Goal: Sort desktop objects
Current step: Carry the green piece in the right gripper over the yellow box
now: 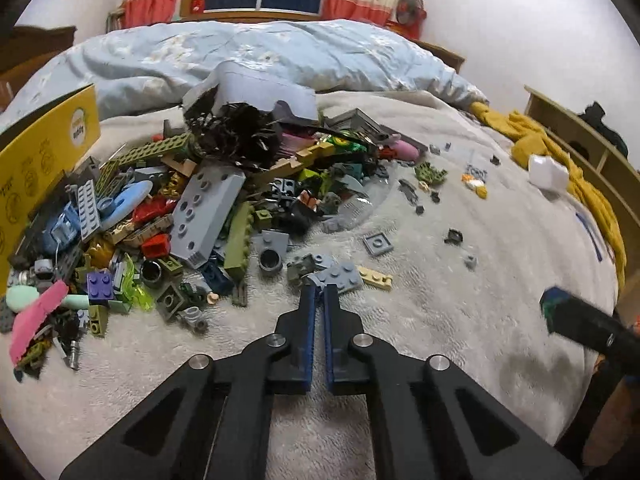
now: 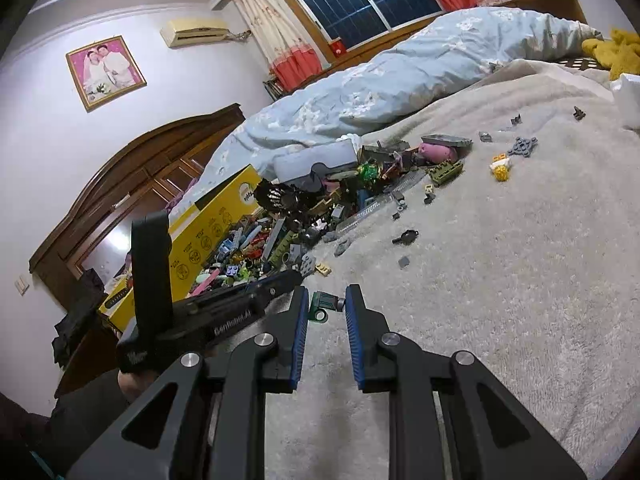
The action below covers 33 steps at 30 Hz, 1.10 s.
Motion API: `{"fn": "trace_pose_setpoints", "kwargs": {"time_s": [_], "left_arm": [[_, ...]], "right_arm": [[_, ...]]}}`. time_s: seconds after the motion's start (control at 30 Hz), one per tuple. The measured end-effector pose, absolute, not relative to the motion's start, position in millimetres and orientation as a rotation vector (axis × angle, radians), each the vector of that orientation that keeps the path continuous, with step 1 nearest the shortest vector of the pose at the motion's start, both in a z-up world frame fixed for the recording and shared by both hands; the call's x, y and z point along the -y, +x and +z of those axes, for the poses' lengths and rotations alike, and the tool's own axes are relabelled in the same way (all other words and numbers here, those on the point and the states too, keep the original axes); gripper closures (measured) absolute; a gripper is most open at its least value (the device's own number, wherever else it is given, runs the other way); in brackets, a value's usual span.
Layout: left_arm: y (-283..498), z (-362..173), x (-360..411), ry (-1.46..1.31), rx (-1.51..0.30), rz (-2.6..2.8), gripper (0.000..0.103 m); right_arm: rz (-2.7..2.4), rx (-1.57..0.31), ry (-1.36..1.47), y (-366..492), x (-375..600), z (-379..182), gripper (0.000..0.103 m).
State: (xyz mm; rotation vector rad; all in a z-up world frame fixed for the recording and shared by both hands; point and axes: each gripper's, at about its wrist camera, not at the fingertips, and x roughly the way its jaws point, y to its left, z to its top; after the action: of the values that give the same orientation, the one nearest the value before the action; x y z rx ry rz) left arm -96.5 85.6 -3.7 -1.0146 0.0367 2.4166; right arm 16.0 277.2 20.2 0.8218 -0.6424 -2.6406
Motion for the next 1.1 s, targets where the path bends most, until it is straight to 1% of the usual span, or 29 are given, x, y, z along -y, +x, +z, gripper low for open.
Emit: {"fn": "trace_pose_setpoints", "kwargs": {"time_s": [0.2, 0.4, 0.7, 0.8, 0.97, 1.1], "left_arm": [[-82.9, 7.5, -71.7, -0.898, 0.005, 2.513, 0.101], [-51.3, 25.3, -56.5, -0.78, -0.037, 2.577, 0.101], [-15.4, 55.1, 5.4, -0.697, -0.038, 2.698, 0.101], [-2.8, 66.1, 32.0, -0.637, -0.044, 2.747, 0.101], [8.4, 87.8, 77.0, -0.559, -0.044, 2.868, 0.101], [5.6, 102.0, 124.7, -0.56, -0.018, 3.027, 0.101]], "right_arm": [[-2.617, 0.639, 0.86, 13.0, -267.5, 15.2, 0.085], [-2.607, 0.569, 0.845, 15.3, -245.5, 19.9, 0.085], [-2.537, 0.498, 0.814, 6.1, -189.4, 31.2, 0.085], [-2.486, 0.509, 0.819, 3.5, -165.6, 37.7, 0.085], [-2.47, 0.376, 0.724, 3.6, -114.3, 65.6, 0.085], [-2.419, 0.276, 0.642, -6.1, -68.6, 92.3, 0.085]]}}
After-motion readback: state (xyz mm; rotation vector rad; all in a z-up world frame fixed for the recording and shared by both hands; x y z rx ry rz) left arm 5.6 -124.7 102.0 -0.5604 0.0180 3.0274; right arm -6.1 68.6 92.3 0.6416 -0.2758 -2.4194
